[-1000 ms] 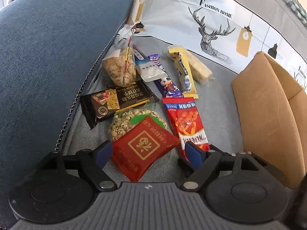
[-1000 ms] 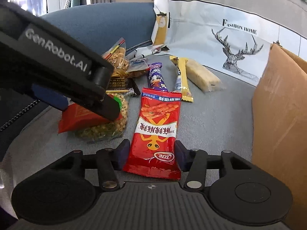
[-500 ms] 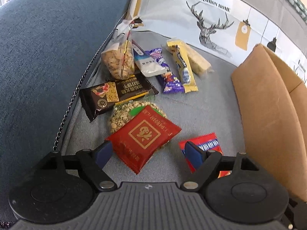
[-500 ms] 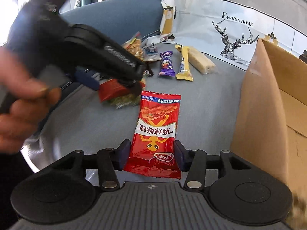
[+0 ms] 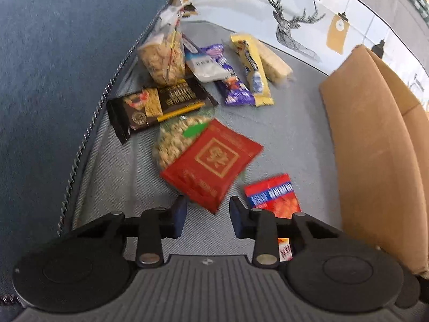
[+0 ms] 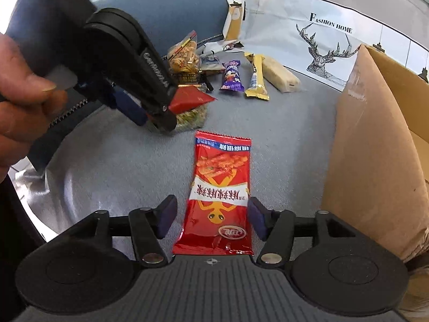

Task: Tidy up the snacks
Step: 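Close the right tool on the red spicy-strip bag, then grasp the red square packet with the left tool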

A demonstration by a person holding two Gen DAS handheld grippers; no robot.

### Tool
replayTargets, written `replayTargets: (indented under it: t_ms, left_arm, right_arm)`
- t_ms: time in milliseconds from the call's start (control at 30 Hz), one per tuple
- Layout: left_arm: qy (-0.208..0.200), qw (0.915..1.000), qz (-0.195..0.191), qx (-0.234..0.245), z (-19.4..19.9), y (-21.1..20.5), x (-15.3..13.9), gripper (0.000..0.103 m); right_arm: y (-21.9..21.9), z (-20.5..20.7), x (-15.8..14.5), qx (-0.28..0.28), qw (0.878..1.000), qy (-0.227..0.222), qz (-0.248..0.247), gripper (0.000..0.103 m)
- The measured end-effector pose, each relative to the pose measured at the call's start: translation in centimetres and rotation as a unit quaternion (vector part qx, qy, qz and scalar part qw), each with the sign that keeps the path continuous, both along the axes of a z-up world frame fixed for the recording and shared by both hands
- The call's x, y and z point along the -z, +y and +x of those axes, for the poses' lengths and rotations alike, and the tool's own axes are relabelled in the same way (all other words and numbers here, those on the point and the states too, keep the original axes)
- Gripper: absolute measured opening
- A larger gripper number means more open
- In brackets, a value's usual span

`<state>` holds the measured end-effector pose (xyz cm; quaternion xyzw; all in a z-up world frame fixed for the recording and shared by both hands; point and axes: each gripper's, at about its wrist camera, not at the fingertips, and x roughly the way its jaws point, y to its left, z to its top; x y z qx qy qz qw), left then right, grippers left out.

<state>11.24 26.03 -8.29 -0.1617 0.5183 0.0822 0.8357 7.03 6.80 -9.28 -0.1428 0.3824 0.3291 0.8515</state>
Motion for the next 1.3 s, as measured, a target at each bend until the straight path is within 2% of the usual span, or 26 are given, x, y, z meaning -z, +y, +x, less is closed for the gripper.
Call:
replayTargets:
  t_ms: [33,100,133,200,267,433,733,867,900,1033,1100,1167,1300]
  left_arm:
    - [0.003,1.0,-0.005,0.003,-0.1,-0.1,0.1,0.041]
    - [0.002,1.0,0.0,0.001,-0.1,-0.2,0.0,0.06]
    - [-0.005,1.0,0.006,-0.004,-0.1,-0.2,-0.3,0.065]
    - [-0.028,0.9993,0.023,-0.013,-0.3,-0.2,-1.1,0.08]
    - [-0.048,0.9977,0.043,-0.018,-0.1,-0.5,-1.8,0.085]
    - [-0.053,0.9965,0.065,-0.006,1.4,-1.2,-1.9,0.085]
    - [-0.018,0.9951,0.095,0.02,3.0,-2.0,-0.2,0.085]
    - [-0.017,0.9953,0.094,0.018,2.8,-1.9,-0.1,0.077]
    - [-0.017,0.9951,0.096,0.015,2.7,-1.9,-0.2,0.072]
    - [-0.022,0.9963,0.083,0.005,2.4,-1.3,-0.4,0.056]
    - [-0.022,0.9962,0.084,0.001,2.4,-1.2,-0.5,0.04]
    - [-0.027,0.9968,0.075,-0.007,2.4,-0.9,-0.7,0.03]
    - [-0.041,0.9974,0.054,-0.023,2.1,0.0,-1.1,0.021]
  right_arm:
    - [-0.1,0.0,0.0,0.001,1.0,-0.001,0.003,0.068]
    - [-0.1,0.1,-0.1,0.001,1.0,-0.003,0.008,0.07]
    - [-0.2,0.1,-0.1,0.0,1.0,-0.004,0.01,0.072]
    - [-0.2,0.1,0.0,0.001,1.0,-0.007,0.012,0.073]
    - [-0.2,0.2,0.1,0.003,1.0,-0.008,0.014,0.074]
    - [0.1,0.7,0.4,0.009,1.0,-0.002,0.019,0.074]
    - [0.3,1.4,1.0,0.017,1.0,0.004,0.016,0.074]
    - [0.4,1.6,1.2,0.024,1.0,0.002,0.013,0.074]
    - [0.5,1.7,1.3,0.026,1.0,0.002,0.01,0.073]
    - [0.6,1.7,1.7,0.024,1.0,0.006,0.003,0.058]
    - [0.7,1.6,1.6,0.021,1.0,0.0,0.001,0.054]
    - [0.7,1.4,1.7,0.018,1.0,-0.003,0.001,0.052]
    - [0.2,1.3,1.2,0.028,0.999,-0.017,0.015,0.05]
